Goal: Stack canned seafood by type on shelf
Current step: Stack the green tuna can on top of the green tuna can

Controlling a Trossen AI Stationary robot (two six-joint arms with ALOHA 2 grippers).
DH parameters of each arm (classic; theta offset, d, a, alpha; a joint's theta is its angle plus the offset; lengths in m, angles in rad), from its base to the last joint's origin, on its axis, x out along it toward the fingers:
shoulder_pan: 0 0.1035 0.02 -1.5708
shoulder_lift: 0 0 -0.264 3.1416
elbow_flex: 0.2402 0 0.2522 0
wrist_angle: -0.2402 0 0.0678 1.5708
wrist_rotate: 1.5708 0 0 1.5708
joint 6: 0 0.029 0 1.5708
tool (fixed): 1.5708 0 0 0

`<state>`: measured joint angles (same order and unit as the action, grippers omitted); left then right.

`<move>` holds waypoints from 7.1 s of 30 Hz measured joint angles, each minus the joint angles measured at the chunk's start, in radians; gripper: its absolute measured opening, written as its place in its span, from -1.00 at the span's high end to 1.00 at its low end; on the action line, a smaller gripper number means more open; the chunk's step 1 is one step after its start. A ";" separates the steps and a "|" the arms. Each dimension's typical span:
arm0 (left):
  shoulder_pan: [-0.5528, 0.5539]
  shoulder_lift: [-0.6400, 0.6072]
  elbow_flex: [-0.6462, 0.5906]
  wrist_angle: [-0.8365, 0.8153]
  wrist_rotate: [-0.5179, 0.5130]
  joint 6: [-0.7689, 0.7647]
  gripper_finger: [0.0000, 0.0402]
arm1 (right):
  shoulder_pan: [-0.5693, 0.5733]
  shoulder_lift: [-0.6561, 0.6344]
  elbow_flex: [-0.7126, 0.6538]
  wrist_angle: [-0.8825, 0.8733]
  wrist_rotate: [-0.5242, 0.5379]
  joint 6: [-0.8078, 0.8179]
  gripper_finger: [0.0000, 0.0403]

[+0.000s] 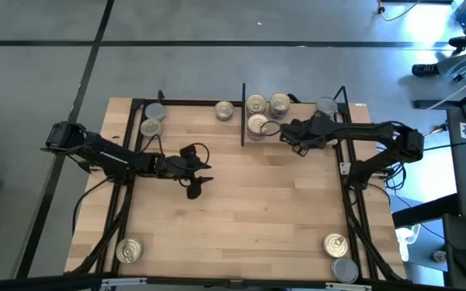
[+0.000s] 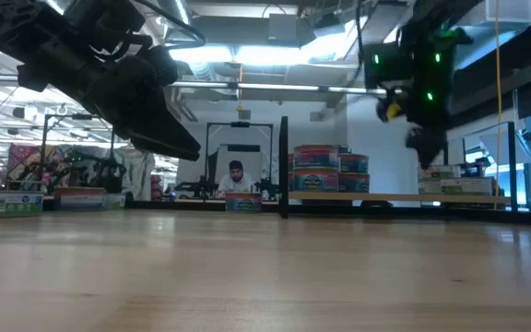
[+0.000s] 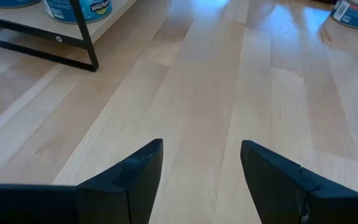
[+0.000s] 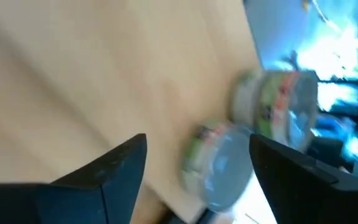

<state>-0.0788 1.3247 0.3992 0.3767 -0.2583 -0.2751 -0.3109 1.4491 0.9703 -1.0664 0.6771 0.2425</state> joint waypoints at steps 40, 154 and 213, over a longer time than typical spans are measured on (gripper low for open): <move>-0.013 0.000 0.439 -1.481 0.007 -0.452 -0.45 | 0.586 -0.007 -0.349 1.338 -0.147 -0.175 -0.41; -0.030 0.290 0.331 -0.411 0.167 0.120 0.37 | 0.585 0.115 -0.362 1.544 -0.155 -0.197 -0.41; 0.020 0.241 0.150 -0.203 0.221 0.184 -0.19 | 0.537 0.460 0.049 1.224 -0.383 -0.680 -0.41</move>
<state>-0.0586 1.5660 0.5495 0.1740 -0.0368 -0.0915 0.2259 1.9087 1.0191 0.1572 0.2938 -0.4380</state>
